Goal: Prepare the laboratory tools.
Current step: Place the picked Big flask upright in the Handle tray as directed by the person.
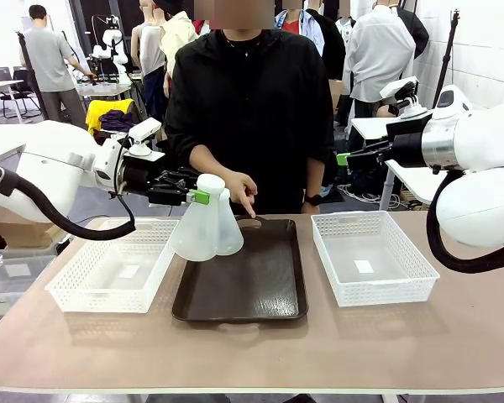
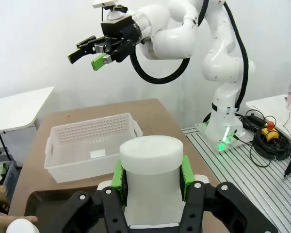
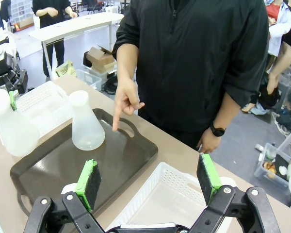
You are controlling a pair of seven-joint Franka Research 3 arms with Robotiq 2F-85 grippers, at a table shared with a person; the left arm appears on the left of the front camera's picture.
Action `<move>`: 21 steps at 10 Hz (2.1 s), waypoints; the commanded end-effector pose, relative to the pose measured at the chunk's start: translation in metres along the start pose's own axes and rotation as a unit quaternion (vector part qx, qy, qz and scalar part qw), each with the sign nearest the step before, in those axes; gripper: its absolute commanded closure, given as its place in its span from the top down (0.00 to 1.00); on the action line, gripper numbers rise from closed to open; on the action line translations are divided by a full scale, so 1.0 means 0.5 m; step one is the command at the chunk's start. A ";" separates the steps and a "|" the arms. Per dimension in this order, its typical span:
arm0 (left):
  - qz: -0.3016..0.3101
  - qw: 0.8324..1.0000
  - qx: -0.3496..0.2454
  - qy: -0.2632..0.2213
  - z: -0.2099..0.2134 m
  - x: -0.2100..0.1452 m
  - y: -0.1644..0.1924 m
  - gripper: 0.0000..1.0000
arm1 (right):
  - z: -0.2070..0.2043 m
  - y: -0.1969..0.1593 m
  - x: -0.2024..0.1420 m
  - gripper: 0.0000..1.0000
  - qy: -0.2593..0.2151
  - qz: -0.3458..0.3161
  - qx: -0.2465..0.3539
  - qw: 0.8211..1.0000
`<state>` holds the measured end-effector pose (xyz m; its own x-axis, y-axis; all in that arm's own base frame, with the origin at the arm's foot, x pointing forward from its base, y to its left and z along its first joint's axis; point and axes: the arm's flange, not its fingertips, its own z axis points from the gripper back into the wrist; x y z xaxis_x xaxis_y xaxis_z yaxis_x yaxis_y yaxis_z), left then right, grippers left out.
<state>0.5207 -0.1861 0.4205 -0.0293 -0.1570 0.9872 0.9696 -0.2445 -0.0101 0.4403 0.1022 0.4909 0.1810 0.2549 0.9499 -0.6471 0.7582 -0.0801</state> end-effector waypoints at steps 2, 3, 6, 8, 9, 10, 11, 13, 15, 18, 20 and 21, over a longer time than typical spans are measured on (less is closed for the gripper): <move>0.000 1.000 0.000 0.000 0.000 0.000 0.000 0.00 | 0.000 0.000 0.002 1.00 -0.005 0.001 -0.002 1.000; -0.004 0.999 -0.029 -0.034 -0.011 -0.025 0.014 0.00 | 0.000 0.000 0.002 1.00 -0.005 0.001 -0.002 1.000; -0.028 0.994 -0.040 -0.094 -0.101 -0.103 0.032 0.00 | 0.000 0.000 0.002 1.00 -0.005 0.001 -0.002 1.000; -0.045 0.994 -0.032 -0.094 -0.141 -0.139 0.042 0.00 | 0.000 0.000 0.002 1.00 -0.005 0.001 -0.002 1.000; -0.054 0.992 -0.023 -0.112 -0.155 -0.160 0.048 0.00 | 0.000 0.000 0.002 1.00 -0.005 0.001 -0.002 1.000; -0.061 0.990 -0.016 -0.125 -0.165 -0.174 0.049 0.00 | 0.000 0.000 0.002 1.00 -0.005 0.001 -0.002 1.000; -0.073 0.989 -0.010 -0.125 -0.170 -0.183 0.050 0.00 | 0.000 0.000 0.002 1.00 -0.005 0.001 -0.002 1.000; -0.045 0.990 -0.004 -0.131 -0.177 -0.202 0.055 0.00 | 0.000 0.000 0.002 1.00 -0.005 0.001 -0.002 1.000; -0.044 0.990 0.012 -0.134 -0.175 -0.210 0.058 0.00 | 0.000 0.000 0.002 1.00 -0.005 0.001 -0.002 1.000; -0.029 0.991 0.022 -0.128 -0.178 -0.230 0.065 0.00 | 0.000 0.000 0.002 1.00 -0.005 0.001 -0.002 1.000; -0.025 0.992 0.023 -0.125 -0.181 -0.237 0.066 0.00 | 0.000 0.000 0.002 1.00 -0.005 0.001 -0.002 1.000; -0.023 0.991 0.024 -0.126 -0.182 -0.239 0.066 0.00 | 0.000 0.000 0.002 1.00 -0.005 0.001 -0.002 1.000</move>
<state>0.5297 -0.2576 0.2845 -0.0231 0.0897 0.9957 0.9745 -0.2202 0.0425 0.4403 0.1022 0.4909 0.1808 0.2552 0.9498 -0.6472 0.7580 -0.0805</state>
